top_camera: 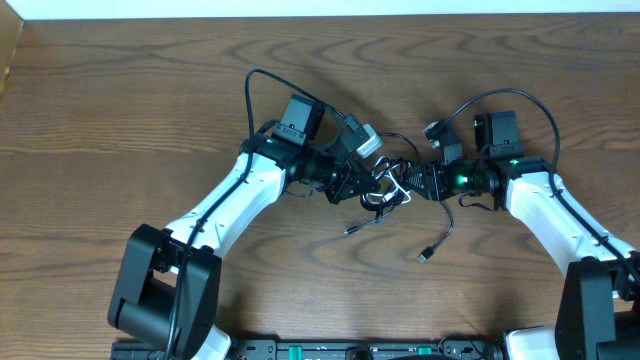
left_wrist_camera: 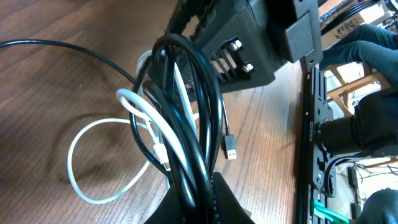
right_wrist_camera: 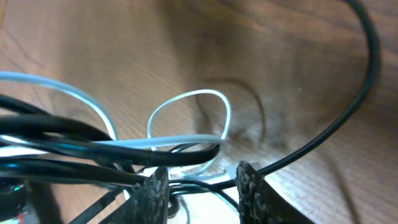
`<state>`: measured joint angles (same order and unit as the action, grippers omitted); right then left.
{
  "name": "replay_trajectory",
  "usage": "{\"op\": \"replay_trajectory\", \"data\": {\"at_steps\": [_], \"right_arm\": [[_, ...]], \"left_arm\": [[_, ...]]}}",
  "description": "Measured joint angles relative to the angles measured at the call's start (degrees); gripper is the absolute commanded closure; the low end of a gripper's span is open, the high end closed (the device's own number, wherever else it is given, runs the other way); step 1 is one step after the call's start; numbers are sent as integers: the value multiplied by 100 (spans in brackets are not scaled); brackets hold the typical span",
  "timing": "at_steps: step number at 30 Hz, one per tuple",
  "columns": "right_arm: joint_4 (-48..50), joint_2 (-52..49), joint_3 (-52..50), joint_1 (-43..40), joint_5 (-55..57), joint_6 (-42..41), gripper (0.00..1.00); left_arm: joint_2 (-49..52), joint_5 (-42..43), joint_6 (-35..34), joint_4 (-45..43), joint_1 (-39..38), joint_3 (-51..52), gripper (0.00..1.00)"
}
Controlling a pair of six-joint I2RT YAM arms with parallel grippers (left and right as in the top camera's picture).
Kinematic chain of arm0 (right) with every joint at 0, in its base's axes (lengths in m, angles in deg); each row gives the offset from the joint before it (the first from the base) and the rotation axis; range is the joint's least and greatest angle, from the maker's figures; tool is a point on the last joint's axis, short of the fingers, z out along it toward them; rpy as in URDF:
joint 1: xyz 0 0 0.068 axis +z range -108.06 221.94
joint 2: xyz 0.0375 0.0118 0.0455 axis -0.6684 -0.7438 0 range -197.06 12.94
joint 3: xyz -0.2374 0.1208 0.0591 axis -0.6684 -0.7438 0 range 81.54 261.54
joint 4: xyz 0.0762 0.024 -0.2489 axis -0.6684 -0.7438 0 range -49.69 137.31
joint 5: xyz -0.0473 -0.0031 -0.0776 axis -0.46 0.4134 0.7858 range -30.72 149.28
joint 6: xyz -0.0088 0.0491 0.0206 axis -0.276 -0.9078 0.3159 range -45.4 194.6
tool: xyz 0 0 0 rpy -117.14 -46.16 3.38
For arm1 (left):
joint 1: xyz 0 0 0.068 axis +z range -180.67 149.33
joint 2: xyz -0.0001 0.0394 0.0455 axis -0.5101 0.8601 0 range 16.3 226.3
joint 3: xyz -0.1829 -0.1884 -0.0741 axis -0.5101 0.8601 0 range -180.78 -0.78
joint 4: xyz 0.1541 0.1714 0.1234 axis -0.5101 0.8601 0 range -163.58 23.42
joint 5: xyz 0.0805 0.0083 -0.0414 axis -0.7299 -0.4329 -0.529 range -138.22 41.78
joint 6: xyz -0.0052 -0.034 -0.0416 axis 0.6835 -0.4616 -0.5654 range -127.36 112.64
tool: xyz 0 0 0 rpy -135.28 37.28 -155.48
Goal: Untangle cables
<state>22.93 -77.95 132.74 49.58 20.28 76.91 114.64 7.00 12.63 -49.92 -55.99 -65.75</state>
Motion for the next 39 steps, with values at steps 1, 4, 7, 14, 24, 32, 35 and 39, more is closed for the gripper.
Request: {"op": "replay_trajectory", "data": {"at_steps": [1,4,7,14,24,32,35,39], "right_arm": [[28,0,0,0,26,2,65],[98,0,0,0,118,4,64],[214,0,-2,0,219,2,64],[776,-61,-7,17,446,-173,63],[1019,-299,-7,160,1596,-505,61],[1311,-337,-7,160,3314,-804,54],[1099,-337,-7,160,3512,-857,43],[476,-332,-20,122,3145,-339,59]], "left_arm": [[0,0,0,0,0,0,93],[2,2,0,-2,-2,0,93],[0,42,-2,-2,-2,0,92],[0,98,-2,-7,-2,0,93],[2,297,2,-7,-2,0,93],[0,319,0,-7,-2,0,93],[2,310,2,-7,-2,0,93],[0,205,2,2,-2,0,93]]}}
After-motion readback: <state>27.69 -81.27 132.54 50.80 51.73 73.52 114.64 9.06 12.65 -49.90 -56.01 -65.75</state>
